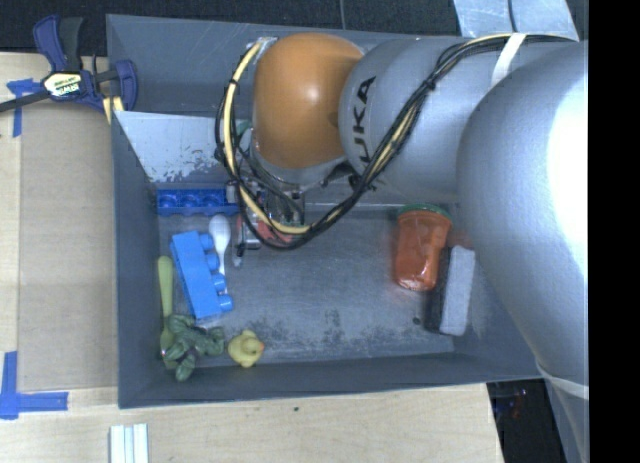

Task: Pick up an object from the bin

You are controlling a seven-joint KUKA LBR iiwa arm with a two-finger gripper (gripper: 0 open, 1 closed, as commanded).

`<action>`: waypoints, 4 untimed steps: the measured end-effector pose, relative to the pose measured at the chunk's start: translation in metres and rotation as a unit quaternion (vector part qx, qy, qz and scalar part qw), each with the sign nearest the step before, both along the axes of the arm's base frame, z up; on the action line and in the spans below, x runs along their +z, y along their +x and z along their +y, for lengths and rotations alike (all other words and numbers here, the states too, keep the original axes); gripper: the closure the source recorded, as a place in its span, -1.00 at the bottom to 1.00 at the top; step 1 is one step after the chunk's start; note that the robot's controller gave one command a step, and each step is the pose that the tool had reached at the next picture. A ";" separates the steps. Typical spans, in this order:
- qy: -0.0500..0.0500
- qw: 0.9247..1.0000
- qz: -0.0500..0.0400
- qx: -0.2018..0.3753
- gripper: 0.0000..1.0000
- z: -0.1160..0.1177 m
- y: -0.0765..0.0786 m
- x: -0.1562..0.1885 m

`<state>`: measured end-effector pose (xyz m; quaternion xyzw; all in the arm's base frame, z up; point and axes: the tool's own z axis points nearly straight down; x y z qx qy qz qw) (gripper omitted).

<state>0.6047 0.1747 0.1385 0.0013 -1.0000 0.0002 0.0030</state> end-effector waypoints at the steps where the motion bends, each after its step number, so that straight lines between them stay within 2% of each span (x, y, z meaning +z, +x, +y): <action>1: 0.001 1.000 -0.004 -0.001 -1.00 -0.001 0.002 0.004; 2: 0.001 1.000 -0.003 -0.026 -1.00 -0.049 0.022 -0.017; 3: 0.000 1.000 -0.002 -0.026 -1.00 -0.072 0.023 -0.021; 4: 0.001 1.000 -0.005 -0.028 -1.00 -0.066 0.011 -0.061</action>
Offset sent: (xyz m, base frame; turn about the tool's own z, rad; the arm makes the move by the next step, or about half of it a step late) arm 0.0222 -0.0525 -0.0185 0.0569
